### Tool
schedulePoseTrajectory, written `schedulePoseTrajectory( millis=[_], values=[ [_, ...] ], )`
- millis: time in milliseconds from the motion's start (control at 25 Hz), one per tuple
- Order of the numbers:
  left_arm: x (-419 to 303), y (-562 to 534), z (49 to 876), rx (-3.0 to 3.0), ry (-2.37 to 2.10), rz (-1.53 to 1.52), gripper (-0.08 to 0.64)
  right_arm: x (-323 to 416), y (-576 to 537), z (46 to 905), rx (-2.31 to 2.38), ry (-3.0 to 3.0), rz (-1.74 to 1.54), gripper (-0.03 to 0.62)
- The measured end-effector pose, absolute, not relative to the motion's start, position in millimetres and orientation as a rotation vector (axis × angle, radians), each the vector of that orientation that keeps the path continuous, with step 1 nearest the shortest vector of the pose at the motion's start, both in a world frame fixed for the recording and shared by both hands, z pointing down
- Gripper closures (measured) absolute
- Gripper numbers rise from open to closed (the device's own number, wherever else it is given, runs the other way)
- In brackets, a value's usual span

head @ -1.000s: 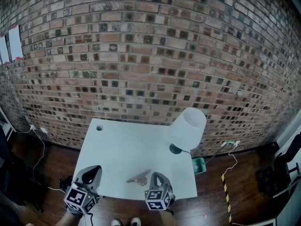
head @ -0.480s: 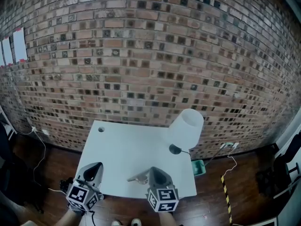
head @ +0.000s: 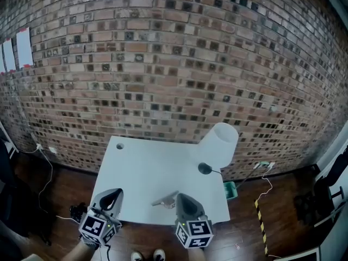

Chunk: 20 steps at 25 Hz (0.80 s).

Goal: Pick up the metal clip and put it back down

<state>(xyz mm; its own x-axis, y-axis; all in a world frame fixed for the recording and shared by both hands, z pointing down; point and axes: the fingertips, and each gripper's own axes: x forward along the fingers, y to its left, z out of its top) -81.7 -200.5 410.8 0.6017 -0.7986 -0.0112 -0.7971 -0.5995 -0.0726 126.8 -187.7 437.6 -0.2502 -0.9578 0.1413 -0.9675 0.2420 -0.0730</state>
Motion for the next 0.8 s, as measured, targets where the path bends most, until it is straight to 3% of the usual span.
schedulePoseTrajectory(
  millis=[480,800],
  values=[
    [-119.7,-131.3,415.5,-2.724,1.384,-0.109,0.545,111.6,-93.4,391.7,1.924,-2.435,0.12,0.614],
    [-118.0,-21.7,401.1,-2.641,1.429,-0.058,0.545,115.1,15.0,390.0,1.89,-2.491,0.099,0.614]
  ],
)
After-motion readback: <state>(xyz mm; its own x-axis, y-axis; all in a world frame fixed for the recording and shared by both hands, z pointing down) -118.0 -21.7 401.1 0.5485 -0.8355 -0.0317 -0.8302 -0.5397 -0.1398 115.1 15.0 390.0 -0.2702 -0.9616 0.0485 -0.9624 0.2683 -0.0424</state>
